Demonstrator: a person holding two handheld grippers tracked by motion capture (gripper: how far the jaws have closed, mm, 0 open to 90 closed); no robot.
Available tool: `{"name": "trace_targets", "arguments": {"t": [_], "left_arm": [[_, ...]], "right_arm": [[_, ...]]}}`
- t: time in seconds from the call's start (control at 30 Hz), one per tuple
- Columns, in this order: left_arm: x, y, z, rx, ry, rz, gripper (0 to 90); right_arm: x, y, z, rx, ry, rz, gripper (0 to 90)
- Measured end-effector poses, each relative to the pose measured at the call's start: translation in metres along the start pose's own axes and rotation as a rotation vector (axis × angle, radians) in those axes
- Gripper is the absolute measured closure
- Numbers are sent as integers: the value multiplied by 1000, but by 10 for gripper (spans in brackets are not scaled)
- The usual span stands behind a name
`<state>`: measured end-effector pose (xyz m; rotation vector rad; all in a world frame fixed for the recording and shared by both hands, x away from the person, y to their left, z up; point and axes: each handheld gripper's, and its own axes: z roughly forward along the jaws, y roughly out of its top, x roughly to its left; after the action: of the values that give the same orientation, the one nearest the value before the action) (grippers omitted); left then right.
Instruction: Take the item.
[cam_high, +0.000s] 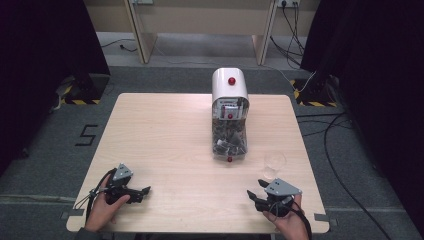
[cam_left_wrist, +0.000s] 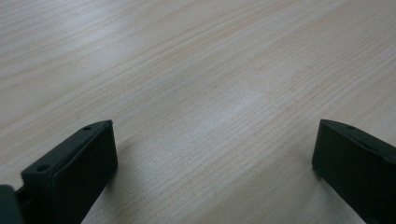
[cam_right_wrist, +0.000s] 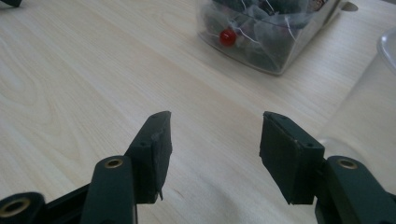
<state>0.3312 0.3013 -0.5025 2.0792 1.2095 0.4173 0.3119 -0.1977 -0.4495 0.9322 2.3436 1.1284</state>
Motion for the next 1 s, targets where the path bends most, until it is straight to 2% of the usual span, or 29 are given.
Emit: {"name": "trace_targets", "arguments": {"t": [0.13, 0.4, 0.53, 0.6, 0.73, 1.0], "left_arm": [[0, 0, 0, 0, 0, 0, 0], [0, 0, 0, 0, 0, 0, 0], [0, 0, 0, 0, 0, 0, 0], [0, 0, 0, 0, 0, 0, 0], [0, 0, 0, 0, 0, 0, 0], [0, 0, 0, 0, 0, 0, 0]], "right_arm": [[2, 6, 3, -15, 11, -6, 461], [6, 25, 17, -28, 9, -71, 465], [8, 43, 28, -46, 22, -84, 465], [8, 47, 31, -51, 22, -84, 465], [9, 60, 43, -46, 3, -108, 469], [7, 64, 51, -40, -7, -96, 473]]}}
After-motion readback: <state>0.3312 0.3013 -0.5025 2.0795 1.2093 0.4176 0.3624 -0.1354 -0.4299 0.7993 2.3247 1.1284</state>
